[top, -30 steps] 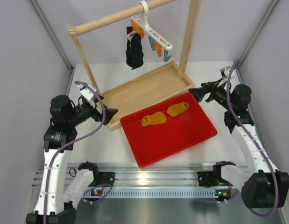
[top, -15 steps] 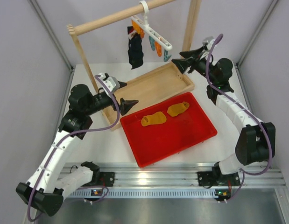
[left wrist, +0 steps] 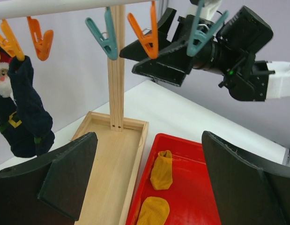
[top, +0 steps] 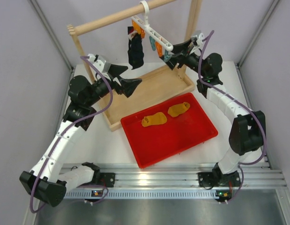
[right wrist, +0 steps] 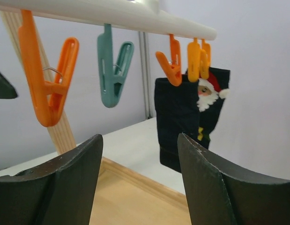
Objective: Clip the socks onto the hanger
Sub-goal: Open the clamp at the hanger.
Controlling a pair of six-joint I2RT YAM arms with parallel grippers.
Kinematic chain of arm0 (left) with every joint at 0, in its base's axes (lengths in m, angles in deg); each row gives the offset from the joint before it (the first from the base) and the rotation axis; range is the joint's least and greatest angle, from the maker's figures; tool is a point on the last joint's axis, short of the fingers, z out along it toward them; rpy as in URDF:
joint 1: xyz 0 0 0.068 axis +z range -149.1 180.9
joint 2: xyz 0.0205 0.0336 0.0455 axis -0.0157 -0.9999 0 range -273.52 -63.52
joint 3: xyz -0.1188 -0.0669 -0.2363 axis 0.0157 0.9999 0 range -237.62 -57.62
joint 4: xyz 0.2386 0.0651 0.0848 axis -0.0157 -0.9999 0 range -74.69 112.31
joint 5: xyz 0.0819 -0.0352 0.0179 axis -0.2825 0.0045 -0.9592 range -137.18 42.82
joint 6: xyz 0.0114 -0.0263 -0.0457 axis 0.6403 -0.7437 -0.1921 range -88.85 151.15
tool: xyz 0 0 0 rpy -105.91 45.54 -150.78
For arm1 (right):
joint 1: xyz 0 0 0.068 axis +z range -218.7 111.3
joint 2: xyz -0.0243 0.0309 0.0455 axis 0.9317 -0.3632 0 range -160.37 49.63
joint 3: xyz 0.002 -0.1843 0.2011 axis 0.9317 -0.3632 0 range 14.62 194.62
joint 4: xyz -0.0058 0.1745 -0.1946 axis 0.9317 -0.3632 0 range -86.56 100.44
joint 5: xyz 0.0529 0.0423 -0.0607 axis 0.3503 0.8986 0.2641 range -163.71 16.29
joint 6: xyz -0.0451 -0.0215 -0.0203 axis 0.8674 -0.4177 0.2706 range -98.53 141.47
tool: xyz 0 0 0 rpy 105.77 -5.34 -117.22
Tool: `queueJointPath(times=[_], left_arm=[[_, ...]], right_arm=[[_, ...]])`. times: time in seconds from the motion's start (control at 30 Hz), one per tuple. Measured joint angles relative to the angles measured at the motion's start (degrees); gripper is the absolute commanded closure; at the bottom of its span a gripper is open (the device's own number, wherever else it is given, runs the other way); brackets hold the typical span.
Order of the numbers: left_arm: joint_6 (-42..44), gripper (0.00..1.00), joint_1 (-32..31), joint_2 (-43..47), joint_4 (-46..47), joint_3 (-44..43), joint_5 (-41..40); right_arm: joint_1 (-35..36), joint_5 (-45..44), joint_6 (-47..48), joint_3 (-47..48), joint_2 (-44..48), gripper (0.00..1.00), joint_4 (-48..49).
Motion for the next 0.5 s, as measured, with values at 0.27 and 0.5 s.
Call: queueJointPath(times=[0.27,0.5], left_arm=[[-3.65,0.02,-0.37,-4.31,2.21,-2.51,-4.87],[-4.52,0.02,-0.70,-6.03,3.65,-4.17,-8.83]], right_arm=[[3.74,1.84,-0.70,2.25,-2.58,0.35,2.25],[4.04,0.72,-1.44,6.01,-5.16,0.38,2.89]])
